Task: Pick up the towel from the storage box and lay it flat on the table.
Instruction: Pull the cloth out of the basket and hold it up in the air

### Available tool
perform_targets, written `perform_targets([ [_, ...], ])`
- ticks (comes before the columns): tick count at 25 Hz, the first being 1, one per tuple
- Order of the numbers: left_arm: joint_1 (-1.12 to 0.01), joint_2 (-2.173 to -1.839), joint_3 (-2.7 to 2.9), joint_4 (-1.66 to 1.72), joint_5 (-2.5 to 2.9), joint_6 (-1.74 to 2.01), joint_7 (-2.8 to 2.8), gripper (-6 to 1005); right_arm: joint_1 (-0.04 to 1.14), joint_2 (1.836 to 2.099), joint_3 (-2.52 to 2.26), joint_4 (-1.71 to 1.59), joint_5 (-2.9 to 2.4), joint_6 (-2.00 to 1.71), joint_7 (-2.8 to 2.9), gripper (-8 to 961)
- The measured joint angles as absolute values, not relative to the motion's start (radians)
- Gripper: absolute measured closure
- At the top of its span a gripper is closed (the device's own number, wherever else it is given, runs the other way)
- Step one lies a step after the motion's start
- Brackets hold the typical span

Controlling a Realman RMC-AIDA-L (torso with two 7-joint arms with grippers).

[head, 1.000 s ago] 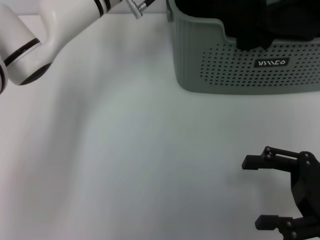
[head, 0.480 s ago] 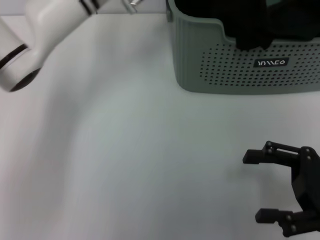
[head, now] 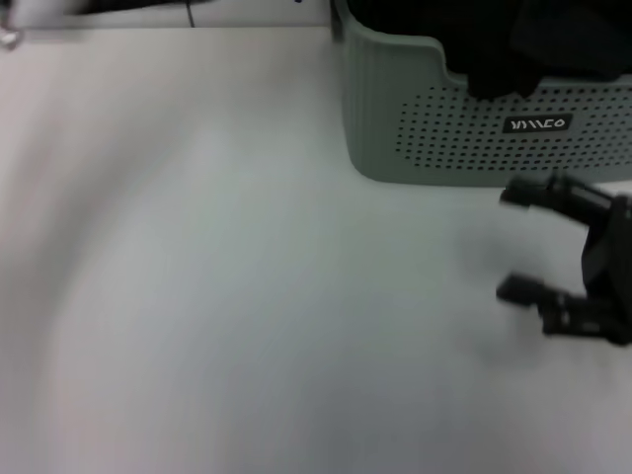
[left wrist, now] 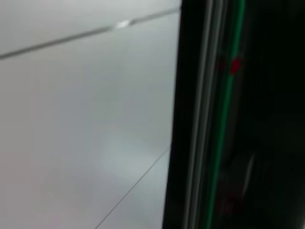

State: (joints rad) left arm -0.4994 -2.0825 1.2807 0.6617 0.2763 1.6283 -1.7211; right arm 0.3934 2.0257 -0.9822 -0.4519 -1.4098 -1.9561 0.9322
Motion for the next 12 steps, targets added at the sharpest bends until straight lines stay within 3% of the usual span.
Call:
perform_targets([
  [5, -0.432, -2.092, 1.290, 0.711, 0.237, 1.676, -1.731, 992, 0.435, 2.028, -0.985, -0.392, -1.296, -1.916, 0.888, 97],
  [12, -0.471, -2.092, 1.286, 0.575, 0.240, 1.673, -1.682, 992, 0.547, 2.028, -0.985, -0.217, -1.232, -1.879, 0.790, 97],
])
